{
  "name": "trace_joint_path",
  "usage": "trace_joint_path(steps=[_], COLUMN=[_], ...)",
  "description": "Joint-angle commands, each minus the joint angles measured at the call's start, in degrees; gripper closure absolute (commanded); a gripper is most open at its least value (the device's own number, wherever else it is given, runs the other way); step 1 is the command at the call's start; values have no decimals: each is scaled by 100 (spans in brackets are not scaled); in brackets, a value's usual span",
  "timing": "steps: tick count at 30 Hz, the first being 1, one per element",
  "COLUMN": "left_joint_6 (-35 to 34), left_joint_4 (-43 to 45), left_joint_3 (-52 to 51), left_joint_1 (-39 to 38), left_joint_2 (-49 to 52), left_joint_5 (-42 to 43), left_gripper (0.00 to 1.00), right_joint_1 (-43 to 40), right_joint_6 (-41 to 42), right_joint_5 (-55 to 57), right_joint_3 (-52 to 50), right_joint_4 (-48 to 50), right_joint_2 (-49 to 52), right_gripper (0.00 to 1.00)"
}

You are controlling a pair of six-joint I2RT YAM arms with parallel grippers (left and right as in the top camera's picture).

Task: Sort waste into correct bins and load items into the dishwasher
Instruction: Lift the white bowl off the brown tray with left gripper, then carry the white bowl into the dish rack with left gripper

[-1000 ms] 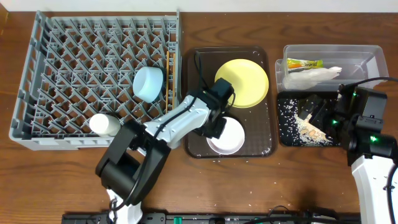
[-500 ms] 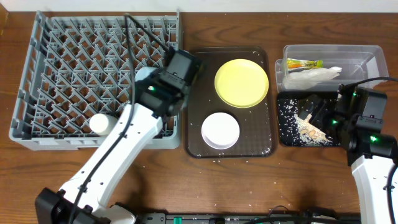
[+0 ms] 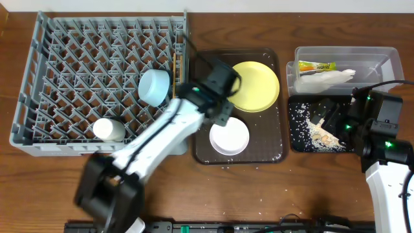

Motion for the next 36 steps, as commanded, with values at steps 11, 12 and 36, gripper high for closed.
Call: trace_joint_path(steps=[11, 12, 36], left_joint_6=[284, 284, 223], left_joint_4=[184, 188, 44], left_joint_3=[-101, -101, 164], left_joint_1=[-131, -131, 629], left_joint_2=[1423, 1451, -610], left_joint_5=[-391, -170, 428], left_gripper=[73, 79, 93], right_joint_1=[-15, -15, -15], right_joint_6=[24, 22, 22], right_joint_5=[-20, -20, -20], right_joint_3=[79, 79, 79], right_joint_4=[-4, -4, -4], right_joint_2=[-57, -57, -57], right_gripper=[1, 1, 1])
